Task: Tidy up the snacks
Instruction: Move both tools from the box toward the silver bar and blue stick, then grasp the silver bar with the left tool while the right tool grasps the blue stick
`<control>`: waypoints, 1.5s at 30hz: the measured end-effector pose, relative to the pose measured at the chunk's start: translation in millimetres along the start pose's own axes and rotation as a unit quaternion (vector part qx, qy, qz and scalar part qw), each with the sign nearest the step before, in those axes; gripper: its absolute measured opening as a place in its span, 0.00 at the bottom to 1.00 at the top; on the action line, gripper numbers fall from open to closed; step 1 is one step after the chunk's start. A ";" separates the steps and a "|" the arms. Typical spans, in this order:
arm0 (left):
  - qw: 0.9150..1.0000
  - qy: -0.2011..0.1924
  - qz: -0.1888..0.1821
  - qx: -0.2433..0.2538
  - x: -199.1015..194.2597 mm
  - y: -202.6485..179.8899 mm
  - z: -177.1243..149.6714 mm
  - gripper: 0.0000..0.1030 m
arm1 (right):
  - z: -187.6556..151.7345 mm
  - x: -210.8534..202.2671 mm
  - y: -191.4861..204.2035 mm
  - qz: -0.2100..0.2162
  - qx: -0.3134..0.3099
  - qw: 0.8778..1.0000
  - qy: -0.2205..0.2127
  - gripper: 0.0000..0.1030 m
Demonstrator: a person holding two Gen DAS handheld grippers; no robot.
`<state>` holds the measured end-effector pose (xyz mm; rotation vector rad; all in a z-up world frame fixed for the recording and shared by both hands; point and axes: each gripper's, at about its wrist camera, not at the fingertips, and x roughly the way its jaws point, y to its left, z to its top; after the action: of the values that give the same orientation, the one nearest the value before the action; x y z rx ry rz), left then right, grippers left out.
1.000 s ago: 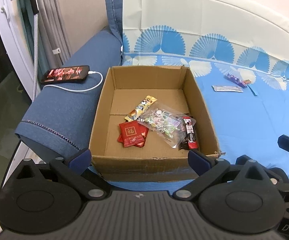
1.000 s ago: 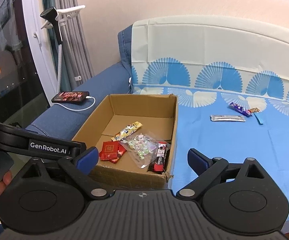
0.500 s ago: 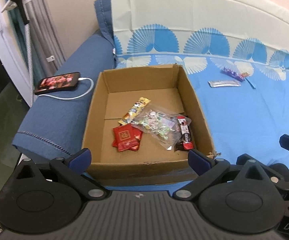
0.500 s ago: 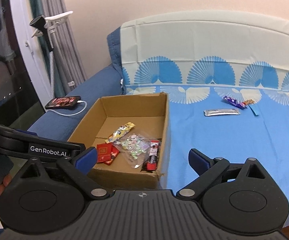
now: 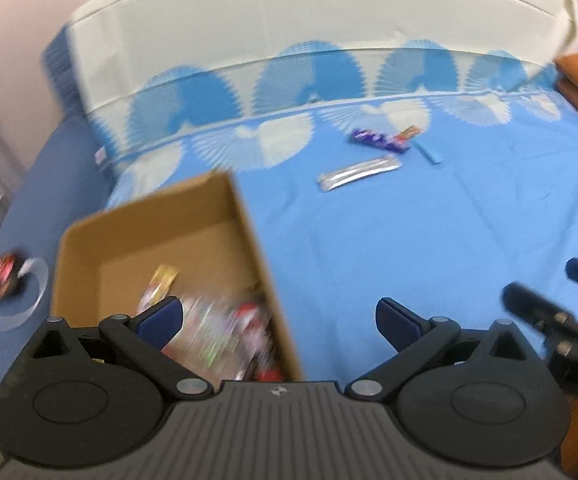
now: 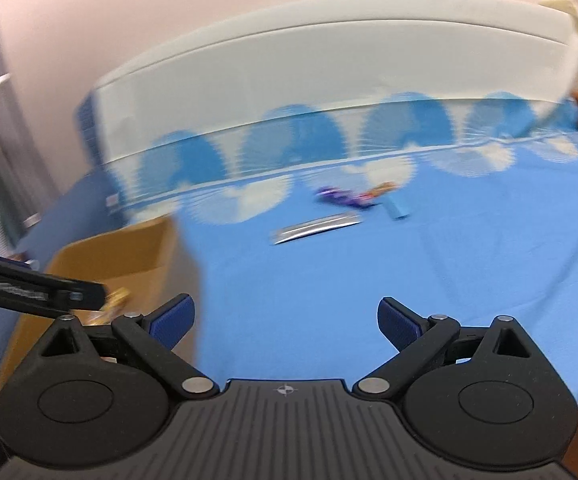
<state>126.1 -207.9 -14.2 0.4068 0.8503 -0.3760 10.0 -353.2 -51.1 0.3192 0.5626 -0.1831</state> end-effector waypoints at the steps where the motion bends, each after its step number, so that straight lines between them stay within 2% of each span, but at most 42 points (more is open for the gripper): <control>1: 1.000 0.004 -0.004 0.010 14.1 -7.7 14.7 1.00 | 8.1 12.1 -14.6 -0.014 0.004 1.000 -0.002 0.96; 7: 0.997 0.033 -0.030 0.060 127.6 -49.5 88.2 1.00 | 44.8 102.3 -89.1 -0.088 0.033 0.996 0.003 0.96; 10: 0.996 0.037 -0.046 0.072 179.9 -61.9 111.9 1.00 | 55.7 155.8 -114.9 -0.104 0.031 0.994 0.019 0.96; 16: 0.989 0.053 -0.055 0.123 281.1 -87.4 142.0 1.00 | 74.9 258.4 -143.9 -0.106 0.003 0.993 0.052 0.96; 19: 0.989 0.071 -0.069 0.110 322.3 -89.1 155.2 1.00 | 82.2 300.4 -146.6 -0.095 -0.017 0.993 0.063 0.96; 21: 0.991 0.074 -0.063 0.091 341.5 -89.3 160.9 1.00 | 85.3 323.5 -147.4 -0.092 -0.031 0.993 0.065 0.96; 24: 0.989 0.086 -0.085 0.084 370.1 -92.6 169.6 1.00 | 90.3 356.9 -149.6 -0.085 -0.054 0.993 0.068 0.96; 27: 0.985 0.099 -0.115 0.084 392.4 -98.5 174.5 1.00 | 93.6 396.0 -154.9 -0.091 -0.069 0.989 0.089 0.98; 28: 0.984 0.093 -0.126 0.080 396.3 -98.2 175.8 1.00 | 92.6 403.9 -156.7 -0.096 -0.072 0.989 0.085 1.00; 29: 0.985 0.078 -0.131 0.081 396.4 -97.8 176.5 1.00 | 89.7 406.0 -158.0 -0.093 -0.075 0.991 0.057 1.00; 31: 0.984 0.070 -0.134 0.092 397.7 -99.5 177.9 1.00 | 85.7 409.1 -158.6 -0.089 -0.085 0.992 0.035 1.00; 37: 0.984 0.059 -0.138 0.097 397.0 -101.2 175.0 1.00 | 79.3 408.4 -161.4 -0.078 -0.090 0.993 0.013 1.00; 45: 0.984 0.060 -0.137 0.095 398.1 -102.1 175.9 1.00 | 78.5 407.0 -160.8 -0.080 -0.088 0.993 0.008 1.00</control>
<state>430.9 -443.4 -241.0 0.4950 0.9954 -0.6965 345.9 -564.6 -251.6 0.1033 0.6157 -0.2847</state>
